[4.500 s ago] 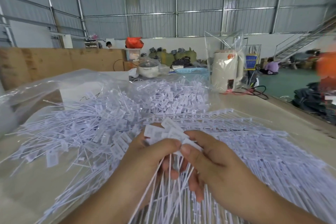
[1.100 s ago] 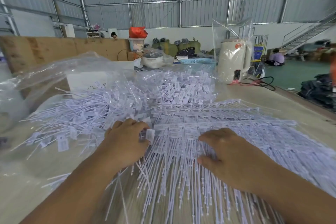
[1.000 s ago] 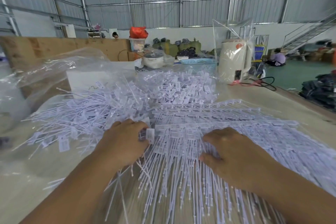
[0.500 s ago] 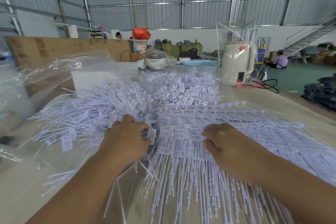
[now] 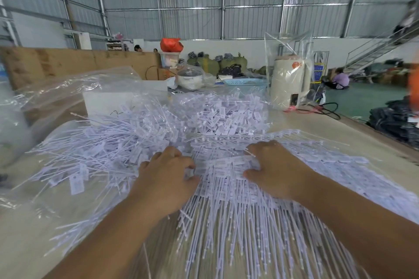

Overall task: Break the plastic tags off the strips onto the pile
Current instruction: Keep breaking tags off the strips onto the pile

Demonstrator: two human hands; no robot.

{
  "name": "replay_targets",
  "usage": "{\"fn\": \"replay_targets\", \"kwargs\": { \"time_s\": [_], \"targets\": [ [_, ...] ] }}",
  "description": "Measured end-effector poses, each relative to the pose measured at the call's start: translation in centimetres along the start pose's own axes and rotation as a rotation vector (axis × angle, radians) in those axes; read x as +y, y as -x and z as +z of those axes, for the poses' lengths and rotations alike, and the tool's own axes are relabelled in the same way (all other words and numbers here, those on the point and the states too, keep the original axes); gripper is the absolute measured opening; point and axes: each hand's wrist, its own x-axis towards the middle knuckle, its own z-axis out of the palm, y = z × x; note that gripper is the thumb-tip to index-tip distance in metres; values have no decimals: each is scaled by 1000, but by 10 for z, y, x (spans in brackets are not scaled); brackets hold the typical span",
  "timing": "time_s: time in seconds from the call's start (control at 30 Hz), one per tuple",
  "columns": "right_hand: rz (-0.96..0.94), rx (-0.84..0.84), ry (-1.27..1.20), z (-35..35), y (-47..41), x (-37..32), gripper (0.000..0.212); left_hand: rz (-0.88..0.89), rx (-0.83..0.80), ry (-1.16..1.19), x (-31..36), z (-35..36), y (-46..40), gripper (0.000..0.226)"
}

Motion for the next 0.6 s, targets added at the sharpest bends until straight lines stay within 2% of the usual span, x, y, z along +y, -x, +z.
{"fn": "replay_targets", "kwargs": {
  "time_s": [0.23,0.27,0.37,0.47,0.57,0.6],
  "targets": [
    [-179,288,-3,-15,22,-12,37,90,178,324,15,-3,4,41],
    [-207,317,-1,-18,27,-14,34,105,183,366,17,-4,5,39],
    [-287,414,-13,-30,41,-18,23,122,115,618,26,-6,9,13],
    [-315,428,0,-37,54,-19,19,78,51,857,31,-10,11,11],
    [-290,386,24,-39,65,-14,30,78,32,966,34,-17,12,6],
    [-288,359,40,-39,68,-11,33,91,14,983,35,-19,13,11]
  ]
}}
